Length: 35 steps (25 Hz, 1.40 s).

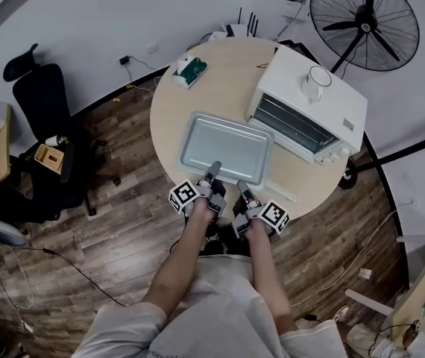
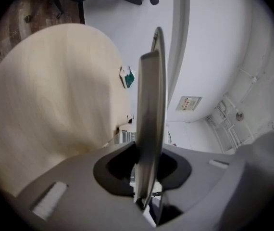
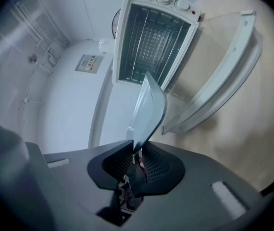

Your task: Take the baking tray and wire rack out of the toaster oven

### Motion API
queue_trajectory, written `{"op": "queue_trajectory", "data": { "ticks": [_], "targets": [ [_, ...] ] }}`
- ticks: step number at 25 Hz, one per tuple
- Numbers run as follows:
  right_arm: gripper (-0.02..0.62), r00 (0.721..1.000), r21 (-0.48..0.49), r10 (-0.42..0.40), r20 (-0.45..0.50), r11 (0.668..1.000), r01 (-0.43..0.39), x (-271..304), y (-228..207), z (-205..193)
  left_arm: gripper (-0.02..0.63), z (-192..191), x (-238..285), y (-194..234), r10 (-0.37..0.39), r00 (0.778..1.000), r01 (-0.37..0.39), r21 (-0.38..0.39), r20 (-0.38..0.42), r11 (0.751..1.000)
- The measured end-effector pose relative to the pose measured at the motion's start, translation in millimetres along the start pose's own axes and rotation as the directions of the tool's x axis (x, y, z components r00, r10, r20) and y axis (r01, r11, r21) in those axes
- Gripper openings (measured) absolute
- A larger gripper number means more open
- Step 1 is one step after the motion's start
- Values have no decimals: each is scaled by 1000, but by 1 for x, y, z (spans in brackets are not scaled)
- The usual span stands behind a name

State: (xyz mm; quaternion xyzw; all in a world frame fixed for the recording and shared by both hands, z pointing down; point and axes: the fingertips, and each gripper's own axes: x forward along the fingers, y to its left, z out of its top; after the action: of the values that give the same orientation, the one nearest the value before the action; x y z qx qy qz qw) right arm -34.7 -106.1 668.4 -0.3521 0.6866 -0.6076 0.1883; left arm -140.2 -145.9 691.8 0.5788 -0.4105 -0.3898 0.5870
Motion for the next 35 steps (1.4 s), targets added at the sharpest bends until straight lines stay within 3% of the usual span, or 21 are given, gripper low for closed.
{"op": "queue_trajectory", "data": {
  "ticks": [11,21,27,31,35],
  "targets": [
    [43,957,-138,-11,-289,990,-30,43,19,-72,129,78,-56,9,-8,986,11,-17,167,1000],
    [41,929,-224,-102,-355,974,21,32,-5,-74,128,134,-97,41,33,961,-20,-49,274,999],
    [41,922,-246,-115,-371,969,22,29,-12,-70,130,158,-121,71,83,980,-82,-16,179,997],
    [41,920,-267,-114,-375,964,10,28,-8,-68,131,166,-124,83,124,992,-126,74,36,989],
    [41,901,-362,-136,-413,932,-25,34,10,-72,134,168,-122,84,151,979,-136,114,-134,984]
  ]
}}
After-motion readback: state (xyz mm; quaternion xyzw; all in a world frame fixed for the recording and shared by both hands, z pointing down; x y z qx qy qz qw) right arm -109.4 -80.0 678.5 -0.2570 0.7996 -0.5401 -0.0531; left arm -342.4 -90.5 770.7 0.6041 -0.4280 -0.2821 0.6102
